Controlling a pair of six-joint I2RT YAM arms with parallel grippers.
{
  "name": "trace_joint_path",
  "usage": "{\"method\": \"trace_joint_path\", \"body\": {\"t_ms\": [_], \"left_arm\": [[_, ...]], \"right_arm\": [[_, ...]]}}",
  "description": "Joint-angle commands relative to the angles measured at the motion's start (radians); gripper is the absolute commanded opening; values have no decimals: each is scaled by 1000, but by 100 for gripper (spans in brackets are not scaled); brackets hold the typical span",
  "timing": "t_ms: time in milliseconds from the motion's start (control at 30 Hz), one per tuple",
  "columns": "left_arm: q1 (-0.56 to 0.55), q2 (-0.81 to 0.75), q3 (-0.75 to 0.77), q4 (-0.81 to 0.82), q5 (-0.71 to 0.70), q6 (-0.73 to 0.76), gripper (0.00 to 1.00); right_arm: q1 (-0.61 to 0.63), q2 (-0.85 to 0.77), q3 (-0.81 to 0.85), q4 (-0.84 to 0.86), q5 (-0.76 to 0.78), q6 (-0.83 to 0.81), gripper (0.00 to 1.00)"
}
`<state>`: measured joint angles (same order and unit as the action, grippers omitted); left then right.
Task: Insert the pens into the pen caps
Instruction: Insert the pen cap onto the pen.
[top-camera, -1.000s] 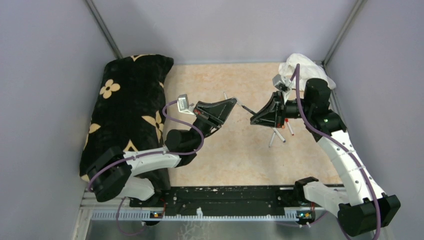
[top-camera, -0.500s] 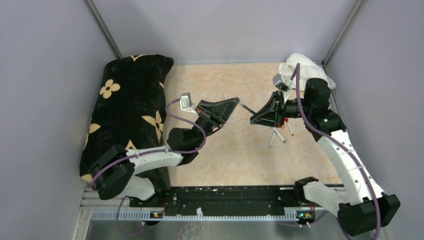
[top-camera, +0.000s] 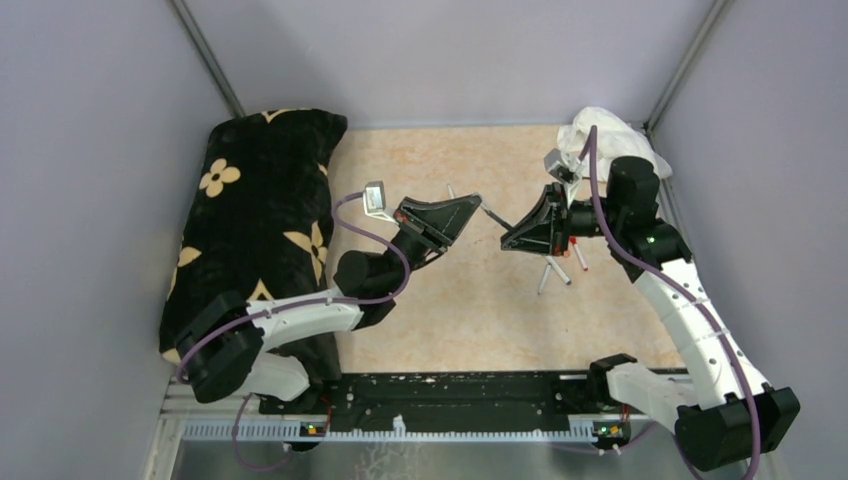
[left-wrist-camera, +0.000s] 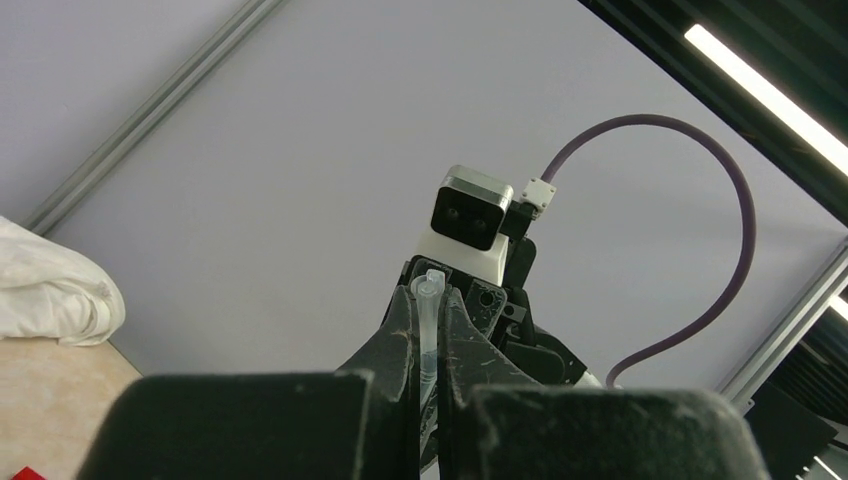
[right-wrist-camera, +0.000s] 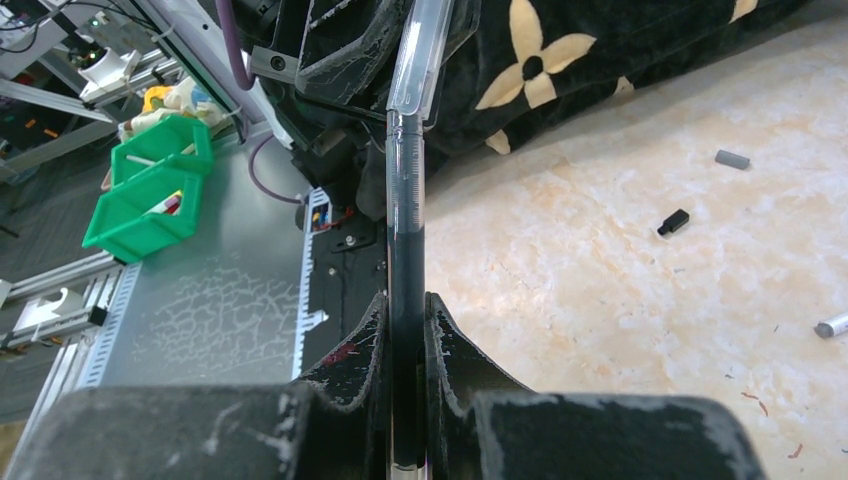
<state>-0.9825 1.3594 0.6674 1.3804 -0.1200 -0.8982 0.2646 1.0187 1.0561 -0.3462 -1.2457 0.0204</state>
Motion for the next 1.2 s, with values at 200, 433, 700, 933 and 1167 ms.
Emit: {"method": "trace_joint_path", "body": {"t_ms": [200,433,700,933,1167], "left_arm": [[-59,-69,-12,-325,130,156,0],[-114,-32,-44,-234,54,203,0],[-134,-5,-97,-56,-64,222,0],[-131,-6,-106,157,-215,237,0],[-131,6,-64,190,-222,236,0]], "right_arm": [[-5,11,75,84,15,47,0],[-7,21,34,244,-5,202,0],[-7,11,-25,339,-27,278,0],[-7,-5,-52,339,-65,251,0],[-4,-8,-56,365,-82,253,0]]}}
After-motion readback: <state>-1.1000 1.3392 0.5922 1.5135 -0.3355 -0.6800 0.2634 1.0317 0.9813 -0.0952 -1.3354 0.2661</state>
